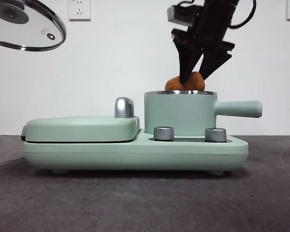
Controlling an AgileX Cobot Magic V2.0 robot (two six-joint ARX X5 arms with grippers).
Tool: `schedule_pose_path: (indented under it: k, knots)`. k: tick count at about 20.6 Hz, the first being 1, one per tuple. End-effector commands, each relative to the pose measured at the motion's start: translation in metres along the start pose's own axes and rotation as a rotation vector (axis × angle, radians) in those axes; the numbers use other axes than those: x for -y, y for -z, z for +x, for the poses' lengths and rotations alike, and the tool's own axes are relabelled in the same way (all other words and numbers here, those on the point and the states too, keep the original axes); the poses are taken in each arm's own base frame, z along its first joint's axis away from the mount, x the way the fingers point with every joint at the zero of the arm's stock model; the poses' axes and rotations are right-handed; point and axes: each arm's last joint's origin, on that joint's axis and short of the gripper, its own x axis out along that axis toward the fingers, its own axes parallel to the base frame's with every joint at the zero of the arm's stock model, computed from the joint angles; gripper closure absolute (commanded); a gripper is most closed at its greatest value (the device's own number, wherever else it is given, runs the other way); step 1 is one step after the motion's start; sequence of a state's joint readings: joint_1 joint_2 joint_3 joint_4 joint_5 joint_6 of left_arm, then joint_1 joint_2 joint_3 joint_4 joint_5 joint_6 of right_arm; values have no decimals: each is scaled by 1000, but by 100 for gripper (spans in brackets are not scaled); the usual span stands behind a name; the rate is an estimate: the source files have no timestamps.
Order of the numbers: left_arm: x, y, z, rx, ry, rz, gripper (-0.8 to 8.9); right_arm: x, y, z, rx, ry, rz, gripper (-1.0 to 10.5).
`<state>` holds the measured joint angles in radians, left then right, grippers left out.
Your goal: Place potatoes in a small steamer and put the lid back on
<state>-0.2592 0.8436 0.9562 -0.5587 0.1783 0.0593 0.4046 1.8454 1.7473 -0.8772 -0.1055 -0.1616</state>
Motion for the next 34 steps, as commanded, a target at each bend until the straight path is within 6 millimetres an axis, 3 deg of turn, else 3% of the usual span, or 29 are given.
schedule_pose_path:
  k: [1, 10, 16, 19, 23, 25, 31, 34]
  knots:
    - [0, -4, -2, 16, -2, 10, 804, 2, -7, 13, 15, -11, -16, 724]
    - [1, -1, -2, -12, 0, 5, 804, 5, -6, 40, -4, -53, -11, 724]
    - [1, -1, -2, -12, 0, 5, 804, 5, -6, 41, 2, -51, -12, 722]
    - [1, -1, -2, -12, 0, 5, 804, 5, -6, 41, 2, -51, -12, 637]
    - [1, -1, -2, -12, 0, 5, 804, 5, -7, 40, 7, -53, -12, 624]
    - [1, -1, -2, -12, 0, 5, 804, 5, -9, 31, 27, -49, -10, 622]
    - [1, -1, -2, -12, 1, 6, 804, 1, -11, -25, 144, -31, 12, 622]
    - [1, -1, -2, -12, 1, 6, 804, -4, 3, -41, 224, -29, 25, 622]
